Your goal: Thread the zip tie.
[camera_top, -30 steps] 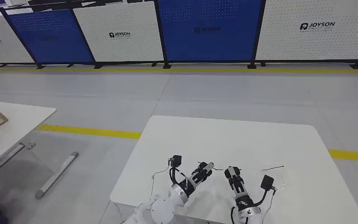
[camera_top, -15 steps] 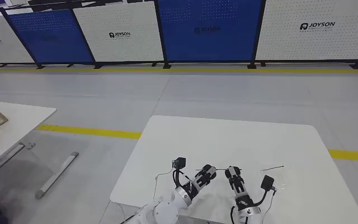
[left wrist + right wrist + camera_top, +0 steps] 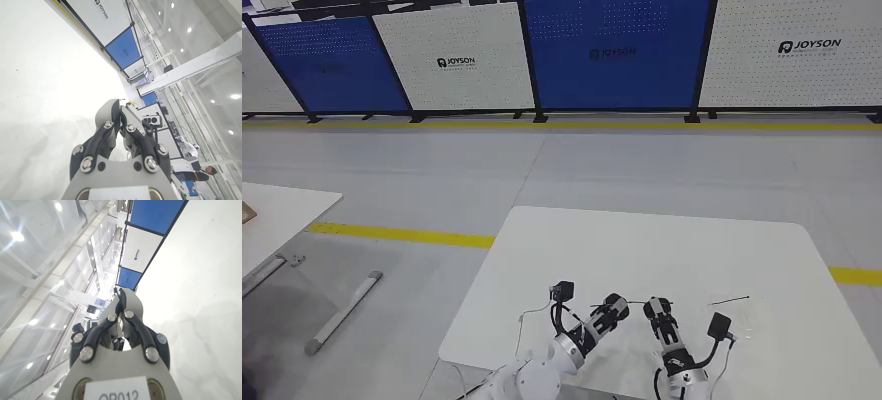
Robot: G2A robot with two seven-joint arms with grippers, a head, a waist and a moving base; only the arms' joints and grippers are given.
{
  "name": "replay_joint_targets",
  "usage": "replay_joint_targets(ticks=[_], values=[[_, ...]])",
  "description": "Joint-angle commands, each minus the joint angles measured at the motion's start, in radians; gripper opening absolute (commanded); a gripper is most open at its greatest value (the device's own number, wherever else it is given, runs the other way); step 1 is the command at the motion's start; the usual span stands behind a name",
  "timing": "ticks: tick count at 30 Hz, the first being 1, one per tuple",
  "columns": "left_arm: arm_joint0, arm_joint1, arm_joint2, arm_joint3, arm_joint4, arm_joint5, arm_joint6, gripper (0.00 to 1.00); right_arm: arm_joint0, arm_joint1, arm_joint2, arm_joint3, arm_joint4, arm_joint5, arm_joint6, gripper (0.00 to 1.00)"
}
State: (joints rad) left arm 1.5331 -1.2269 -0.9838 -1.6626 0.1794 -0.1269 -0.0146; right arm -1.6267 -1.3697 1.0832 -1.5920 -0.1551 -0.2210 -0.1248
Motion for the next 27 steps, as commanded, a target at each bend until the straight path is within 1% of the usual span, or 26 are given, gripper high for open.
replay_joint_targets(ticks=[1,12,17,27], values=[[0.001,0.000,-0.001,-0.001,0.002,0.000,-0.002,0.00,0.000,0.000,0.000,-0.001,-0.004,0.001,0.004,0.00],[0.002,0.001,0.003,-0.002,0.029,0.006,0.001,0.00,-0.004,-0.002,-0.003,-0.006,-0.036,0.001,0.007,0.00],[0.007,0.002,0.005,-0.008,0.047,0.006,-0.002,0.00,-0.001,-0.002,-0.006,-0.007,-0.050,0.018,0.022,0.00],[0.007,0.002,0.005,-0.010,0.047,0.006,-0.012,0.00,0.004,-0.003,0.000,-0.004,-0.031,0.014,0.059,0.00]])
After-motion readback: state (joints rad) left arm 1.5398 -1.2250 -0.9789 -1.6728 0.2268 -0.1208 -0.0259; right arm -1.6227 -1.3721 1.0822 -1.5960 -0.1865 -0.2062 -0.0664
